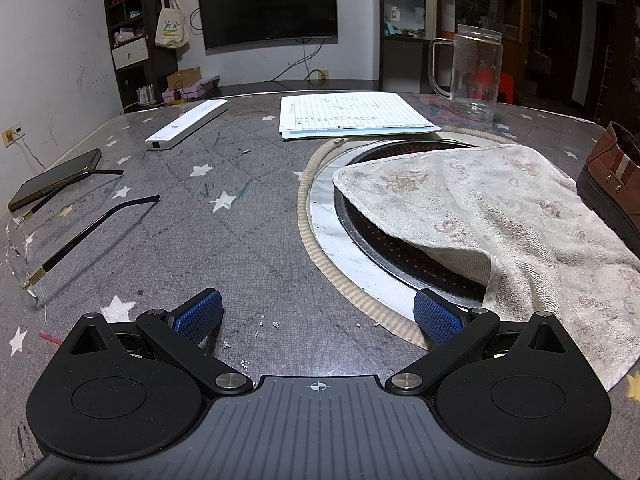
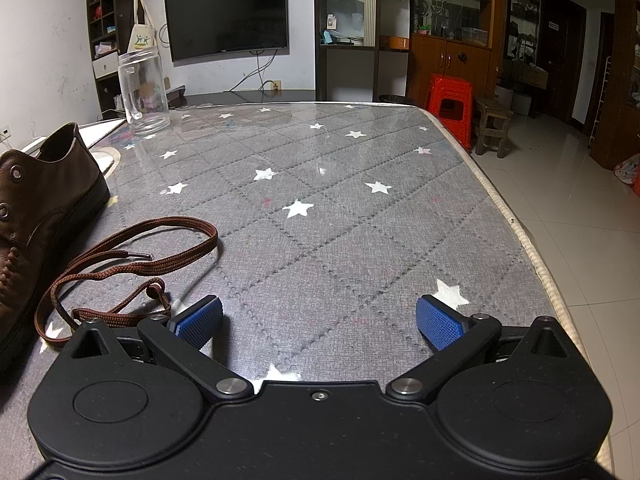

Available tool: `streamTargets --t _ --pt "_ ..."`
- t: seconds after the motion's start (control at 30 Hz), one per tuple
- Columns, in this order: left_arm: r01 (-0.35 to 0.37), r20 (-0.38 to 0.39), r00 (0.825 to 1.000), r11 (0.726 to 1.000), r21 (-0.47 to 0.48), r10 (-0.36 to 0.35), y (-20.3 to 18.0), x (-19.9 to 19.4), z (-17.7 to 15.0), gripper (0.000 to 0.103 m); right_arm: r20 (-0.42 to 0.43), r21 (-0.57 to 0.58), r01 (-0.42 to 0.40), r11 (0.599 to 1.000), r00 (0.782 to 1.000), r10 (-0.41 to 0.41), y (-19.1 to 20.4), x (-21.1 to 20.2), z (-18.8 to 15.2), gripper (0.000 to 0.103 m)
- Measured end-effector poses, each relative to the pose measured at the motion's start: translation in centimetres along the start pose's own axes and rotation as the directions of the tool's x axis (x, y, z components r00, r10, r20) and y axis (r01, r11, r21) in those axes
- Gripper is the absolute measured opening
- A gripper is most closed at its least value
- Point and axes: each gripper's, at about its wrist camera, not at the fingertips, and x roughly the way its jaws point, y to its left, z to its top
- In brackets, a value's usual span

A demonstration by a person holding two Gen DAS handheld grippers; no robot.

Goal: Lace up shoes with both hands

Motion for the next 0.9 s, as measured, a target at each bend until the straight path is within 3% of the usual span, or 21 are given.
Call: streamTargets --t 0.03,0.9 --pt "0.000 0.000 1.000 1.000 0.000 0.000 0.00 0.00 0.00 0.103 0.002 0.001 0.000 1.000 1.000 0.000 -1.76 -0.40 -0.41 0.103" --pt "-0.002 0.000 1.000 1.000 -0.001 0.002 0.02 0.00 -0.02 0.103 0.002 0.003 -0.002 1.000 1.000 0.002 -1.79 -0.41 -0.45 0.103"
